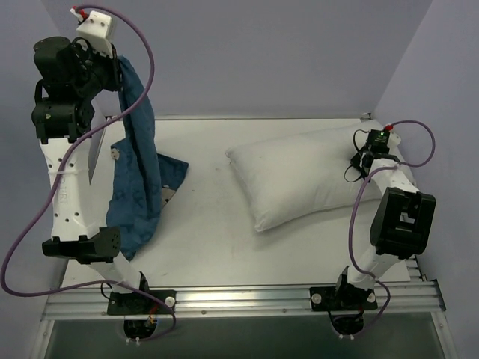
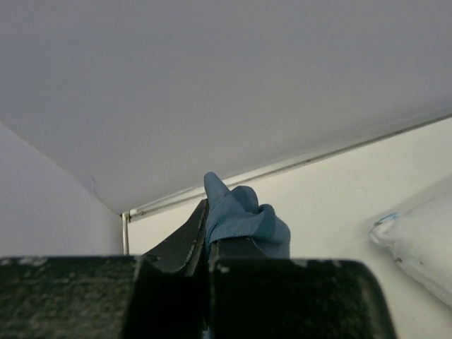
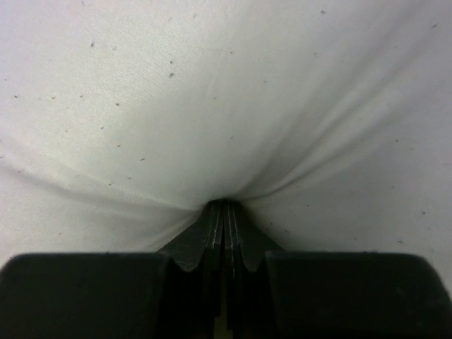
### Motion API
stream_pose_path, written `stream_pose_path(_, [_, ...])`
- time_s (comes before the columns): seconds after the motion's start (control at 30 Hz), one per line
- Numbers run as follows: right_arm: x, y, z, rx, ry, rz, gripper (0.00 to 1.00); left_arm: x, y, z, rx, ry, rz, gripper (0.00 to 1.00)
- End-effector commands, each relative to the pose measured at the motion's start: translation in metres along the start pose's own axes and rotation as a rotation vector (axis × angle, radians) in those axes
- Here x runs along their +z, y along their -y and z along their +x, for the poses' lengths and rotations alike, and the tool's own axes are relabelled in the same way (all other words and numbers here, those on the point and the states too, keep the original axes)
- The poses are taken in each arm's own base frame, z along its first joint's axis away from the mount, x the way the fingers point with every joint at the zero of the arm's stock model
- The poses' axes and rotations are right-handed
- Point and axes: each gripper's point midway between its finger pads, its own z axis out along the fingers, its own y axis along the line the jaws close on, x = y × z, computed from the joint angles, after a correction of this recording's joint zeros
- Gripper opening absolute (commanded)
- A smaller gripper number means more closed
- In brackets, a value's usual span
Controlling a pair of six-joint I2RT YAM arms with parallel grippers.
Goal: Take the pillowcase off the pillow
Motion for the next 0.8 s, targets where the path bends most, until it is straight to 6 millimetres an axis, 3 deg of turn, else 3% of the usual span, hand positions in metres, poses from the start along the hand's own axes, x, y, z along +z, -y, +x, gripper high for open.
stream_pose_path(0.0, [-0.009, 0.004, 0.069, -0.042, -0.233, 0.009, 0.00, 0.008, -0.012, 0.063, 0.062, -0.170, -0.052, 0.02])
stream_pose_path(0.03, [-0.009, 0.004, 0.070, -0.053, -0.238, 0.015, 0.00, 0.017, -0.008, 0.113, 0.071, -0.291, -0.019, 0.09])
stream_pose_path(0.07, [-0.010, 0.000, 0.072, -0.068, -0.238, 0.008, 0.00, 0.015, -0.005, 0.135, 0.075, -0.344, -0.003, 0.29])
stream_pose_path(0.1, [-0.010, -0.001, 0.073, -0.078, -0.240, 0.010, 0.00, 0.013, 0.003, 0.160, 0.072, -0.414, 0.035, 0.62])
stream_pose_path(0.13, [-0.010, -0.001, 0.073, -0.091, -0.239, 0.013, 0.00, 0.011, 0.011, 0.199, 0.082, -0.510, 0.086, 0.94])
stream_pose_path(0.27, [-0.017, -0.007, 0.068, -0.122, -0.221, 0.013, 0.02, -0.010, 0.023, 0.267, 0.065, -0.686, 0.139, 0.94])
stream_pose_path(0.37, [-0.026, -0.011, 0.059, -0.154, -0.190, 0.023, 0.02, -0.029, 0.023, 0.288, 0.033, -0.727, 0.140, 0.94])
stream_pose_path(0.47, [-0.034, -0.014, 0.055, -0.183, -0.176, 0.020, 0.02, -0.049, 0.023, 0.297, 0.002, -0.749, 0.131, 0.94])
stream_pose_path(0.5, [-0.039, -0.016, 0.052, -0.190, -0.164, 0.014, 0.02, -0.060, 0.026, 0.313, -0.014, -0.798, 0.138, 0.94])
stream_pose_path(0.57, [-0.045, -0.016, 0.051, -0.207, -0.163, 0.011, 0.03, -0.076, 0.024, 0.326, -0.003, -0.844, 0.113, 0.94])
stream_pose_path(0.6, [-0.049, -0.018, 0.049, -0.211, -0.157, 0.003, 0.03, -0.088, 0.025, 0.344, -0.017, -0.894, 0.105, 0.94])
stream_pose_path(0.67, [-0.057, -0.018, 0.045, -0.222, -0.146, -0.007, 0.03, -0.102, 0.022, 0.352, -0.028, -0.902, 0.082, 0.94])
stream_pose_path(0.7, [-0.060, -0.019, 0.045, -0.225, -0.144, -0.013, 0.03, -0.116, 0.020, 0.368, -0.059, -0.935, 0.068, 0.94])
stream_pose_path(0.77, [-0.068, -0.019, 0.042, -0.230, -0.132, -0.020, 0.07, -0.129, 0.015, 0.368, -0.072, -0.913, 0.035, 0.94])
